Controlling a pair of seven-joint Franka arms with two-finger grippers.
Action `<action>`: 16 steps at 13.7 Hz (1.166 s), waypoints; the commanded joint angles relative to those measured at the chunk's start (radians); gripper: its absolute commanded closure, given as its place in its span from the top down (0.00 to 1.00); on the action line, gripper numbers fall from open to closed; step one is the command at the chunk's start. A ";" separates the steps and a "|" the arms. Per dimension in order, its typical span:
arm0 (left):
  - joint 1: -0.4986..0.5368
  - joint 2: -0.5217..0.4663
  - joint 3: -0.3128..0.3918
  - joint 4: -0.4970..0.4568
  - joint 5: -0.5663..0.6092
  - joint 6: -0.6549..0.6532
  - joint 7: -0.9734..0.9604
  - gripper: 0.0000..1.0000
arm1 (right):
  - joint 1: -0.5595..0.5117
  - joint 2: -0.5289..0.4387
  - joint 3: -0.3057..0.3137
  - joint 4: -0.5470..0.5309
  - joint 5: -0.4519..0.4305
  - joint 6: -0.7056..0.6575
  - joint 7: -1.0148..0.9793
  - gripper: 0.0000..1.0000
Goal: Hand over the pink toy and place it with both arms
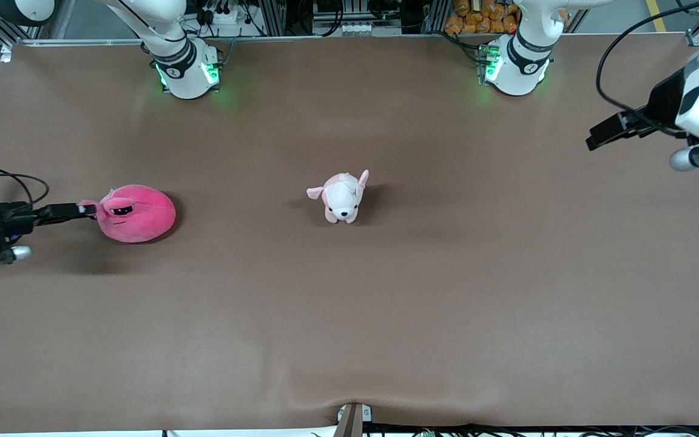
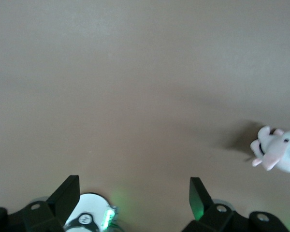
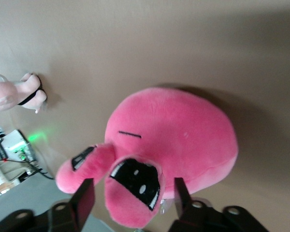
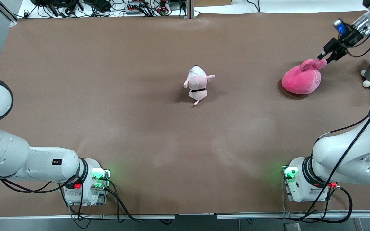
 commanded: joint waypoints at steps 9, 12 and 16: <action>-0.024 -0.204 0.067 -0.224 0.045 0.123 0.171 1.00 | 0.263 -0.264 0.024 0.106 -0.281 0.028 0.344 1.00; -0.023 -0.207 0.062 -0.227 0.048 0.134 0.172 1.00 | 0.340 -0.368 0.024 0.045 -0.358 0.064 0.446 1.00; -0.021 -0.207 0.059 -0.219 0.052 0.133 0.169 1.00 | 0.345 -0.603 0.026 -0.184 -0.405 0.187 0.452 1.00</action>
